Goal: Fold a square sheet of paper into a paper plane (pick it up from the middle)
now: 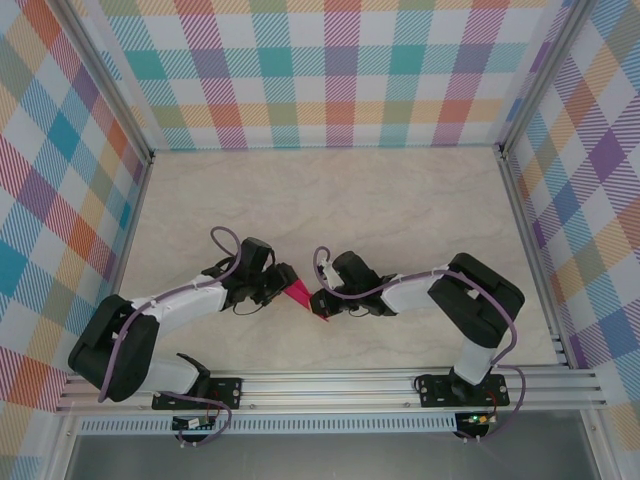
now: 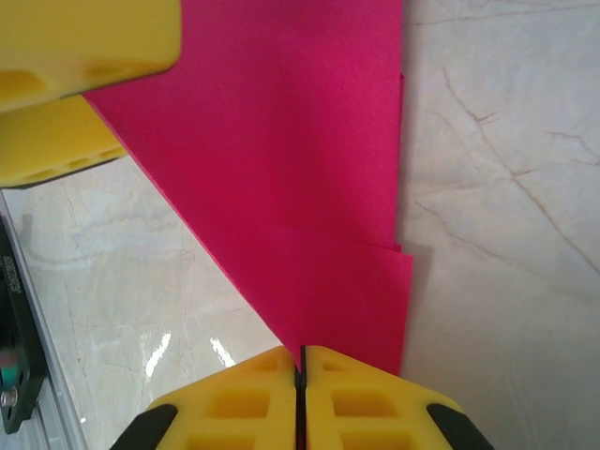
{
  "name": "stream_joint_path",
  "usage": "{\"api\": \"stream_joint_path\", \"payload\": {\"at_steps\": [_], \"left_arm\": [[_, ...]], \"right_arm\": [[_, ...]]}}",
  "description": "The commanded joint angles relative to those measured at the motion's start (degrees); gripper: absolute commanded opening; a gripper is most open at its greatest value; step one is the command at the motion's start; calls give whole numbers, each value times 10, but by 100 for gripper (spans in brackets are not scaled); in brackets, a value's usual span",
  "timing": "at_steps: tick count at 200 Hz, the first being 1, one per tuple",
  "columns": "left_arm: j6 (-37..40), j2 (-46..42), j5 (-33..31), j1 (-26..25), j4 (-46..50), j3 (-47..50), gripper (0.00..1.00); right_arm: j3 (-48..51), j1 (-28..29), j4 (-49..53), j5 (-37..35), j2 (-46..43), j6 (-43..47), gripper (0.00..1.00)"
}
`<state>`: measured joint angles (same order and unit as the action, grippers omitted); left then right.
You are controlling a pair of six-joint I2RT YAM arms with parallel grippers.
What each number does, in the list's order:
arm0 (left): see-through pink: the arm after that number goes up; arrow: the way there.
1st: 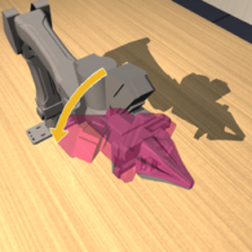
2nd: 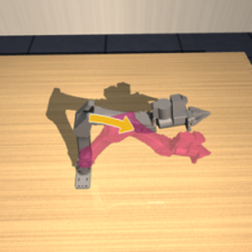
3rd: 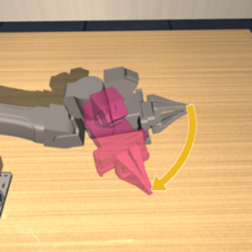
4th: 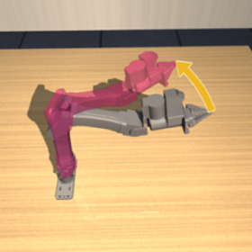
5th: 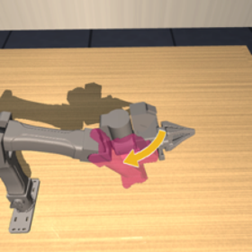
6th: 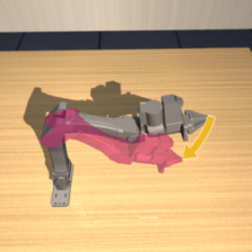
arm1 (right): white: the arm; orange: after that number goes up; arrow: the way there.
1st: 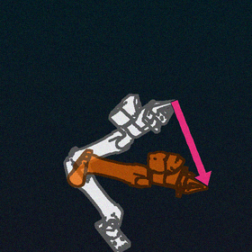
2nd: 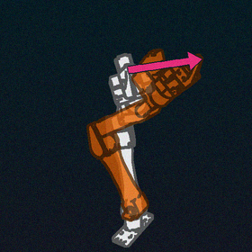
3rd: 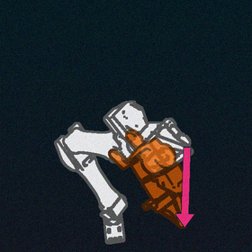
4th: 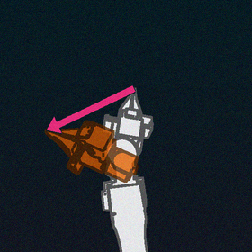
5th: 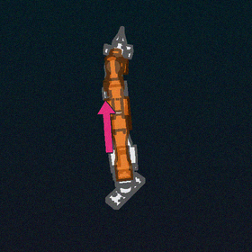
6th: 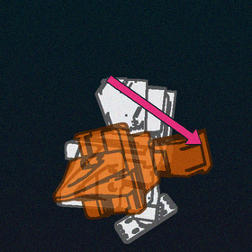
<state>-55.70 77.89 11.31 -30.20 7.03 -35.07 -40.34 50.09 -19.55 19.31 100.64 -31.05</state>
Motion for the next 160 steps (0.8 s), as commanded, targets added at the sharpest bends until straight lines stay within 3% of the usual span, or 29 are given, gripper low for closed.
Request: {"api": "stream_joint_path", "payload": {"at_steps": [1, 27, 73, 124, 160], "left_arm": [[-6, 15, -3, 14, -9, -12, 54], [-4, 32, -3, 18, 5, -20, 41], [-3, 46, -8, 33, 26, -19, 39], [9, 78, 5, 45, 40, -35, 25], [15, 84, 4, 45, 47, -42, 19]], "right_arm": [[-19, -1, 0, 36, 18, 5, 9], [-24, -2, -10, 51, 29, -2, 11], [-18, -3, -11, 52, 19, 0, 11], [-30, -3, -6, 78, 24, 10, 14], [-37, -5, -5, 82, 24, 11, 7]]}}
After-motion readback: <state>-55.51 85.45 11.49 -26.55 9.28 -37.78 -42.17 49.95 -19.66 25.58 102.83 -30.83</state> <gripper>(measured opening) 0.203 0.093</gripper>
